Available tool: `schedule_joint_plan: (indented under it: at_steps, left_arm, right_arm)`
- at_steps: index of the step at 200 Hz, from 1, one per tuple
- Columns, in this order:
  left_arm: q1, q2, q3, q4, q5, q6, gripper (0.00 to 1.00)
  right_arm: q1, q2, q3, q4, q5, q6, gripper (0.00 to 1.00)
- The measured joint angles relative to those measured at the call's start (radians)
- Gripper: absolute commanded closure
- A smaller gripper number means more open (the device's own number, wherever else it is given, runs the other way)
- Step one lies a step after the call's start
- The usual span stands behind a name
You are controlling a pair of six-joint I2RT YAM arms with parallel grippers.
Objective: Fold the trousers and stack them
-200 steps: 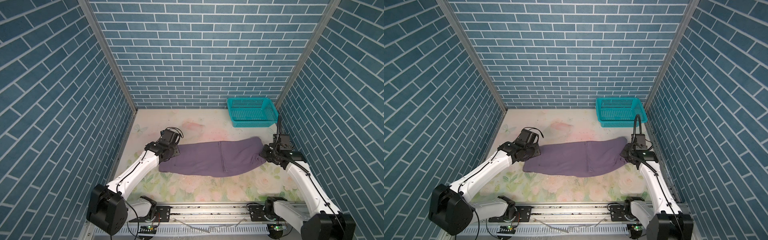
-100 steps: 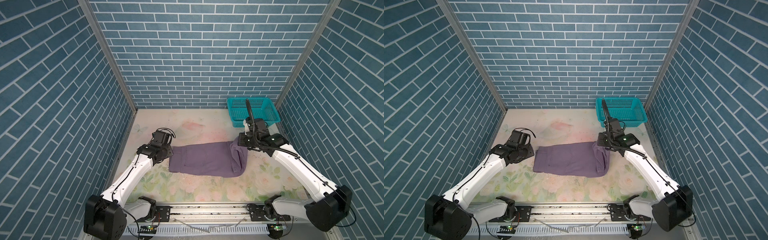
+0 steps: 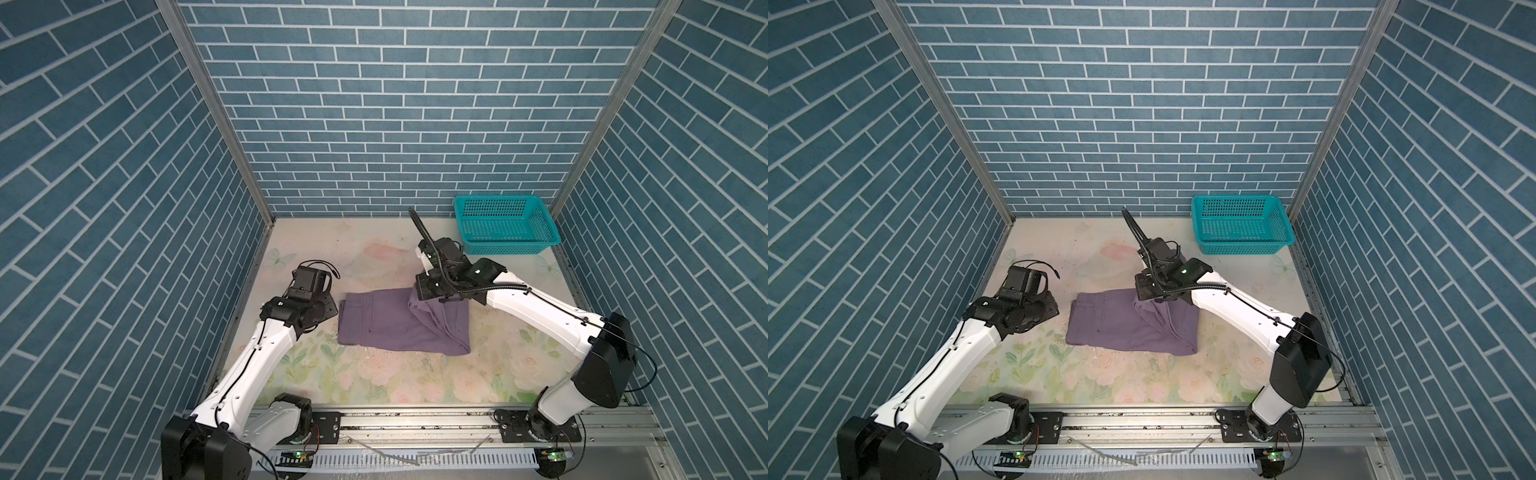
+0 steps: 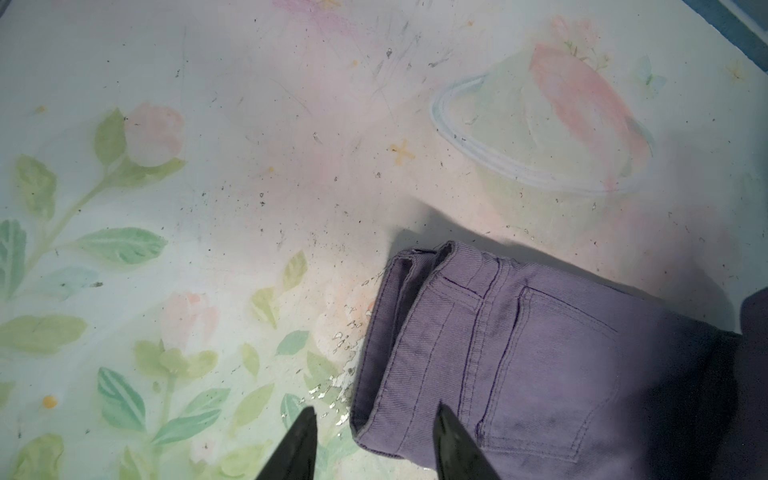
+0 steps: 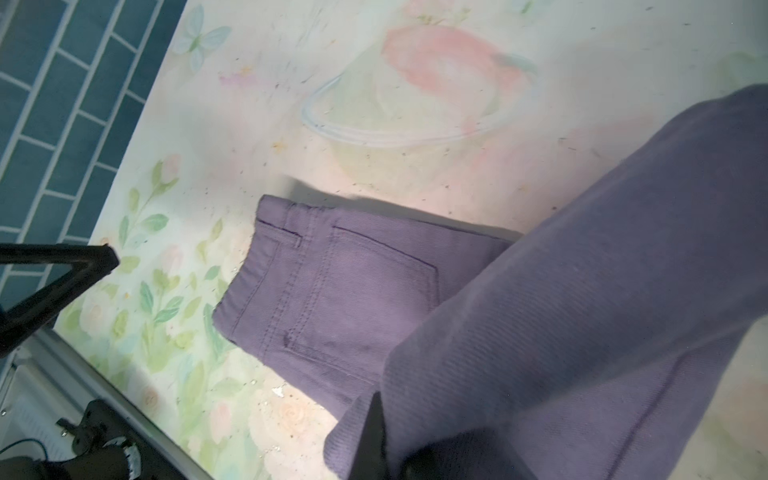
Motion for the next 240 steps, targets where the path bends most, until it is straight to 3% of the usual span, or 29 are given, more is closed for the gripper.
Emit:
schedule_joint_plan:
  at_steps: [65,112,214,220,232,240]
  left_arm:
    - [0.002,0.057,-0.103,0.068,0.044,-0.01,0.53]
    - [0.002,0.183,-0.198,0.204,0.077,-0.042,0.6]
    - [0.002,0.286,-0.234,0.363,0.116,-0.074,0.61]
    - [0.002,0.286,-0.234,0.363,0.116,-0.075,0.61]
    - [0.002,0.286,-0.234,0.363,0.116,-0.075,0.61]
    - [0.002,0.286,-0.234,0.362,0.116,-0.075,0.61]
  right_arm:
    - [0.086,0.114,0.086,0.024,-0.079,-0.002,1.0]
    - [0.122,0.162,0.127,0.027,-0.106,-0.003,1.0]
    - [0.213,0.374,0.314,0.022,-0.173,-0.048,1.0]
    - [0.218,0.391,0.328,0.021,-0.18,-0.051,0.94]
    - [0.226,0.427,0.353,0.017,-0.192,-0.052,0.69]
    - [0.231,0.447,0.36,0.018,-0.201,-0.054,0.59]
